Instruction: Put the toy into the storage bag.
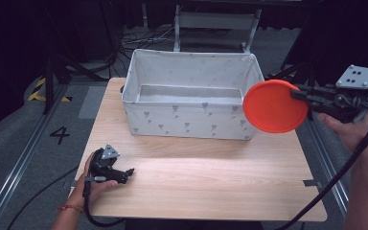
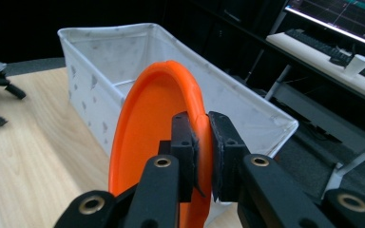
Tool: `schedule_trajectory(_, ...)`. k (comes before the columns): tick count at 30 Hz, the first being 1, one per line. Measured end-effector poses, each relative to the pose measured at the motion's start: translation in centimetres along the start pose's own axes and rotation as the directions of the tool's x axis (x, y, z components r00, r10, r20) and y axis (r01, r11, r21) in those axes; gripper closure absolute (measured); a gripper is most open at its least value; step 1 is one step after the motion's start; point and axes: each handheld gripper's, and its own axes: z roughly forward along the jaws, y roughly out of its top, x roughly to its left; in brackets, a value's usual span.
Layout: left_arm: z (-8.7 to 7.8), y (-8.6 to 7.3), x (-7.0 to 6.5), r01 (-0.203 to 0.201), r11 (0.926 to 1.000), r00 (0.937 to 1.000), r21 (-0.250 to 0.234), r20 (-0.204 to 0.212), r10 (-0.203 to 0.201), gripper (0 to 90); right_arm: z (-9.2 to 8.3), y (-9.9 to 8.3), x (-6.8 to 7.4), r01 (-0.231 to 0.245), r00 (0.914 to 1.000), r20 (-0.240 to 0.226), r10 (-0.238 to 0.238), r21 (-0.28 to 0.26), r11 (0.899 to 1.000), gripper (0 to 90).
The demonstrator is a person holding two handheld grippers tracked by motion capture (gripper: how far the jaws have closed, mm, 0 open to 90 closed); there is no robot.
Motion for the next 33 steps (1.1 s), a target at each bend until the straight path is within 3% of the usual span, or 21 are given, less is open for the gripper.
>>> schedule_trajectory(14, 0.0, 0.0, 0.0, 0.000, 1.0000, 1.0000, 0.000, 0.000, 0.000, 0.5, 3.8, 3.2, -2.1, 0.003, 1.0000, 0.007, -0.003, 0.006, 1.000, 81.9)
schedule_trajectory(17, 0.0, 0.0, 0.0, 0.000, 1.0000, 1.0000, 0.000, 0.000, 0.000, 0.5, 5.2, 3.4, -2.9, -0.012, 0.9999, 0.003, 0.012, -0.003, 1.000, 81.9)
schedule_trajectory(22, 0.0, 0.0, 0.0, 0.000, 1.0000, 1.0000, 0.000, 0.000, 0.000, 0.5, 7.1, 3.7, -3.5, 0.000, 0.9999, 0.014, 0.000, 0.027, 1.000, 81.9)
schedule_trajectory(29, 0.0, 0.0, 0.0, -0.003, 1.0000, 1.0000, 0.002, 0.003, 0.003, 0.5, 10.3, 3.5, -4.8, -0.005, 1.0000, -0.001, 0.005, 0.061, 0.998, 81.9)
schedule_trajectory(30, 0.0, 0.0, 0.0, -0.004, 1.0000, 1.0000, 0.002, 0.004, 0.004, 0.5, 11.6, 3.0, -5.3, -0.015, 0.9998, -0.014, 0.016, 0.075, 0.997, 81.9)
schedule_trajectory(33, 0.0, 0.0, 0.1, -0.004, 1.0000, 1.0000, 0.003, 0.004, 0.004, 0.5, 12.6, 2.8, -5.6, -0.015, 0.9997, -0.016, 0.016, 0.093, 0.996, 81.9)
